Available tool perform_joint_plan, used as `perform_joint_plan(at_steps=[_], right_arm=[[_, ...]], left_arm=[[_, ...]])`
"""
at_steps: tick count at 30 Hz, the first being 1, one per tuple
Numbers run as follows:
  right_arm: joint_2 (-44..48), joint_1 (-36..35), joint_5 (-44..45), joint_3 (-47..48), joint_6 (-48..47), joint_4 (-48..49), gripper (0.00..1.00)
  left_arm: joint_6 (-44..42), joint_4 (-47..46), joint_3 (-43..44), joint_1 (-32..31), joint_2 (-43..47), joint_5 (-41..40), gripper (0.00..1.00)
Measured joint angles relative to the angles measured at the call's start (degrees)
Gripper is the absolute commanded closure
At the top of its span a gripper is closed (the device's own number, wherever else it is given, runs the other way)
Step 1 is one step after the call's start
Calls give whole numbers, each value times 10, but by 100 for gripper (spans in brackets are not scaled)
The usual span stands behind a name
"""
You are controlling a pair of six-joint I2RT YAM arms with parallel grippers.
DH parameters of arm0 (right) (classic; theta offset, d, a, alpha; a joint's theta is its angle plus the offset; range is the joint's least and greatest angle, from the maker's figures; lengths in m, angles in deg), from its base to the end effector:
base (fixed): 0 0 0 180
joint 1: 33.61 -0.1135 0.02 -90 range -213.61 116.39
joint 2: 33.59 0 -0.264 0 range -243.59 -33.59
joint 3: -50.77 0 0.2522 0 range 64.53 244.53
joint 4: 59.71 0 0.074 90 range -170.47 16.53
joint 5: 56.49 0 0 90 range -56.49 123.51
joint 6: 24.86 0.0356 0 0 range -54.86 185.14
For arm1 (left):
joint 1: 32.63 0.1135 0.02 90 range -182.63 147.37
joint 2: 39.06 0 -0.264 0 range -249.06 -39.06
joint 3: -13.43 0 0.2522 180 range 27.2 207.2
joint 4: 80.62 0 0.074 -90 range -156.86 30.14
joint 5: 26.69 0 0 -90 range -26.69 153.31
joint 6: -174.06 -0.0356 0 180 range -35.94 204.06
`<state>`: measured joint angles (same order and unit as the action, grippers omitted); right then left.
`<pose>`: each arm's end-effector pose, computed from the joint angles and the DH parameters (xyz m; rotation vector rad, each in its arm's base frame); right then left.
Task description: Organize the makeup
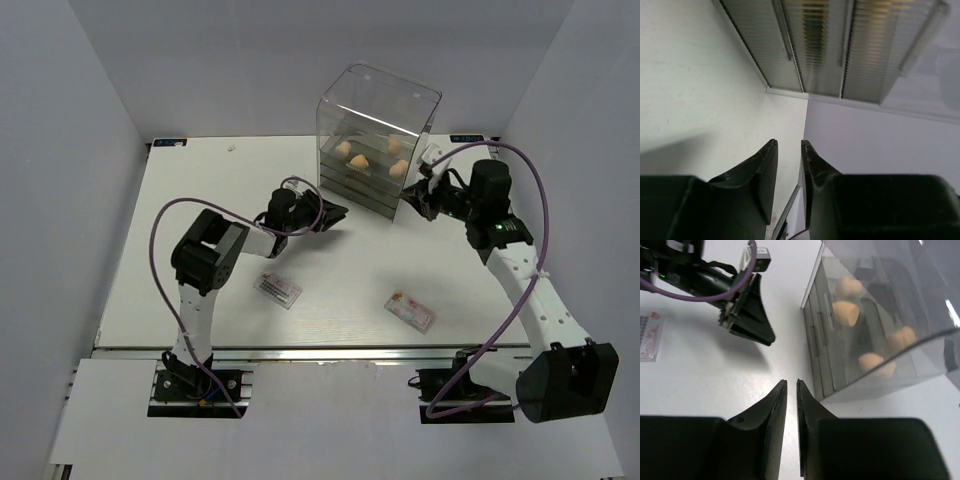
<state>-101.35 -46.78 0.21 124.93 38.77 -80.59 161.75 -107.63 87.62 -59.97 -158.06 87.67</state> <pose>0.2596 0.0808 0.3600 -0.9732 1.5094 0.3640 0.3737 -0.2097 0.1341 -0.6196 2.1285 -1.5548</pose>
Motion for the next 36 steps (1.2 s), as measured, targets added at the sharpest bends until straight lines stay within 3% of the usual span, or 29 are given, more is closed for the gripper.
perform_joint_plan(at_steps=[8, 21, 36], right_arm=[[54, 69, -72, -68, 49, -5, 75], [63, 90, -92, -78, 82, -3, 71], [63, 102, -93, -89, 94, -1, 70]], left_arm=[[66, -45, 93, -10, -125, -38, 58], [94, -68, 185, -9, -173, -53, 56], [88, -24, 226, -9, -203, -60, 63]])
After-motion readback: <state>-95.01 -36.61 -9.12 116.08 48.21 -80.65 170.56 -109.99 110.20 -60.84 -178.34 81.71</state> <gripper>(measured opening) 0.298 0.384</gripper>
